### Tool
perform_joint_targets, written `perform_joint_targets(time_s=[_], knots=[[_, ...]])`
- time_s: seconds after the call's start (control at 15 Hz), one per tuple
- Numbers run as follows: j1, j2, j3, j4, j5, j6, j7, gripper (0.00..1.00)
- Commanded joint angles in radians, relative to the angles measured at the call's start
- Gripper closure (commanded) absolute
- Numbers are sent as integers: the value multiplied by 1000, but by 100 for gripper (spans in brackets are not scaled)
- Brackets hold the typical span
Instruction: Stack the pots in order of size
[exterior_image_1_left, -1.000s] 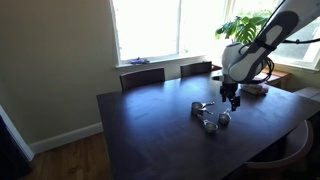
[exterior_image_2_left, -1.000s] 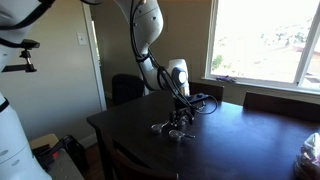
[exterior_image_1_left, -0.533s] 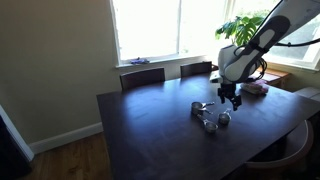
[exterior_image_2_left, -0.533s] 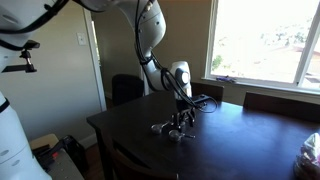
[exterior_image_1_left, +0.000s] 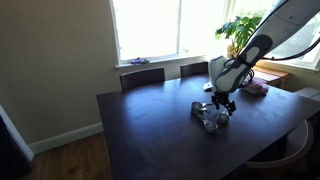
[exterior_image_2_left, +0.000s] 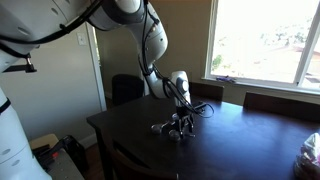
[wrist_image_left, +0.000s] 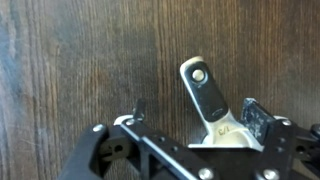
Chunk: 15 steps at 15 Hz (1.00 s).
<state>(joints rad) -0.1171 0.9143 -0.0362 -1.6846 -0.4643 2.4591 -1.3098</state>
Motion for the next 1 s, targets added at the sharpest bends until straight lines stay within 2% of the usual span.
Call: perform_joint_targets(time_s=[0.0,0.6,0.87,0.93], knots=[[25,28,-32,40,-30,-11,-21,33],[21,2,-56,1,-61,36,-25,92],[19,-26,-80,-68,-85,90,-9,97],[19,-32,-88,-81,-93,113,-5,95]])
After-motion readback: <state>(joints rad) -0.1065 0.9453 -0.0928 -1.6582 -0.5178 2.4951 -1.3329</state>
